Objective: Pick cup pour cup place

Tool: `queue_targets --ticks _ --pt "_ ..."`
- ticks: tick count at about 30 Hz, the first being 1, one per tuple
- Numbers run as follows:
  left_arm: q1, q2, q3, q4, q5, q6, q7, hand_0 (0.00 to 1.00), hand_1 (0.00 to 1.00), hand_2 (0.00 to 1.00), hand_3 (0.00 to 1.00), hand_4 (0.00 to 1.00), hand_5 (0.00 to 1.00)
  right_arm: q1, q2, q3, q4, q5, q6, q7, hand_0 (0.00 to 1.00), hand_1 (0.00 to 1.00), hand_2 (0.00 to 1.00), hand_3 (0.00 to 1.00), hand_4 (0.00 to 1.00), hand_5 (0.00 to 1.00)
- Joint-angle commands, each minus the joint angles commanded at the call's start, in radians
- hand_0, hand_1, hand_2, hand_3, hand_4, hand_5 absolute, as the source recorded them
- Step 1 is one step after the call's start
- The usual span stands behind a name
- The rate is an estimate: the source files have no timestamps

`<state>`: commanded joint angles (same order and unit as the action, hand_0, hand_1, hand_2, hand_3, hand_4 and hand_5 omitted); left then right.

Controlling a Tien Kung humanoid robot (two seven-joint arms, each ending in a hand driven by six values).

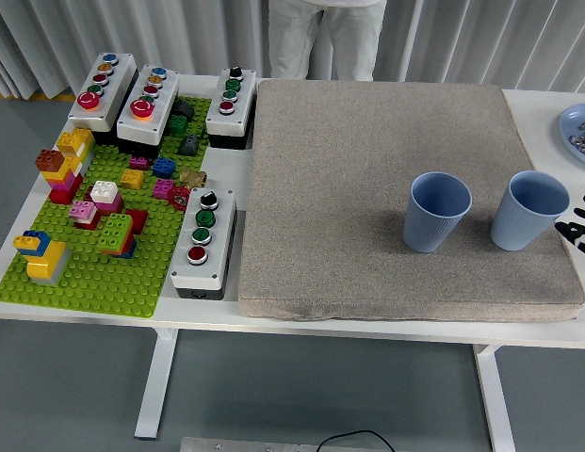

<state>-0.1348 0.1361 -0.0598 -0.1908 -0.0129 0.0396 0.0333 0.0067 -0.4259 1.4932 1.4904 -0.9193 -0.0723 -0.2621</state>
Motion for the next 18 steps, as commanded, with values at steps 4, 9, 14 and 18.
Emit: queue_targets --ticks 4,9,14,18 --pt "0.001 -0.001 0.002 0.0 -0.004 0.0 -0.001 0.697 0.716 0.726 0.625 0.486 0.924 -0.005 0.002 -0.009 0.009 -0.002 -0.005 -0.001 0.901 0.84 0.878 0.907 0.841 0.412" --pt "0.001 -0.002 0.0 0.0 0.001 0.0 0.001 0.697 0.716 0.726 0.625 0.486 0.924 -0.002 0.007 -0.027 0.018 -0.015 -0.02 0.002 0.902 0.841 0.878 0.907 0.839 0.415" --pt "0.002 -0.003 -0.003 0.0 0.004 0.0 0.002 0.696 0.715 0.725 0.624 0.486 0.924 0.002 0.013 -0.043 0.023 -0.022 -0.034 0.006 0.903 0.842 0.877 0.905 0.836 0.416" --pt "0.003 -0.005 -0.002 0.0 0.001 -0.001 0.002 0.696 0.715 0.725 0.624 0.486 0.924 0.003 0.021 -0.053 0.021 -0.027 -0.037 0.008 0.903 0.842 0.877 0.905 0.836 0.416"
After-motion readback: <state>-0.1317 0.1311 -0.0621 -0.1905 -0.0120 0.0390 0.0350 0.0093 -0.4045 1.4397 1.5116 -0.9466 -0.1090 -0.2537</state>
